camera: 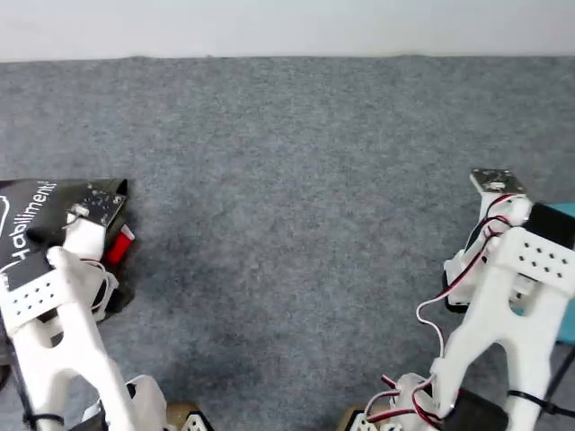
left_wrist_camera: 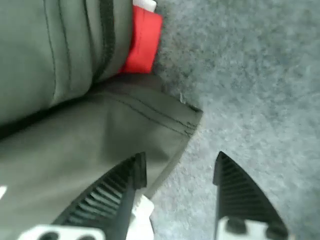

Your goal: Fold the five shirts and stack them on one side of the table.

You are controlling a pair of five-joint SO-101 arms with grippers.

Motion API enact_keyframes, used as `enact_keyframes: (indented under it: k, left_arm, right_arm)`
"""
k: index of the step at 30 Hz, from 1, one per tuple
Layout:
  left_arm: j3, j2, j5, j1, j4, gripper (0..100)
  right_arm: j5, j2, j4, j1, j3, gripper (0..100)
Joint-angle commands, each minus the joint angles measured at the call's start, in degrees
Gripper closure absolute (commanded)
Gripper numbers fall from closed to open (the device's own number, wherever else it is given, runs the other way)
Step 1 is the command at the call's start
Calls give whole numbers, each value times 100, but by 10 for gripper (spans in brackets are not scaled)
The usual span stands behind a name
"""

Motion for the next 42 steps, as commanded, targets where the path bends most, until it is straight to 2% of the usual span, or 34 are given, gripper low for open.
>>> enact_keyframes:
  k: [1,9,11,15,18,25,32,36,42]
  left_arm:
    - [-40,642,-70,-9,-440,776]
    - [-1288,2927,-62,-9,-519,781]
    - [-1569,3341,-53,-9,-501,820]
    - [-1868,3851,-70,167,-492,976]
    - [-1877,3877,-53,352,-492,986]
    - [-1903,2295,220,510,-114,987]
    - [-1912,70,352,1266,316,987]
    - [-1912,-888,1134,2092,281,987]
    - [-1912,-1459,2101,4132,378,987]
  right_arm:
    - [-53,-180,233,-40,-35,990]
    - [-53,-180,242,-40,-35,990]
    - [-53,-180,242,-40,-35,990]
    - [-53,-180,242,-40,-35,990]
    - [-53,-180,242,-40,-35,990]
    - [-62,-180,242,-40,-35,990]
    - [-62,-180,242,-57,-35,990]
    - [-62,-180,242,-57,-35,990]
    - [-62,-180,242,-48,-35,990]
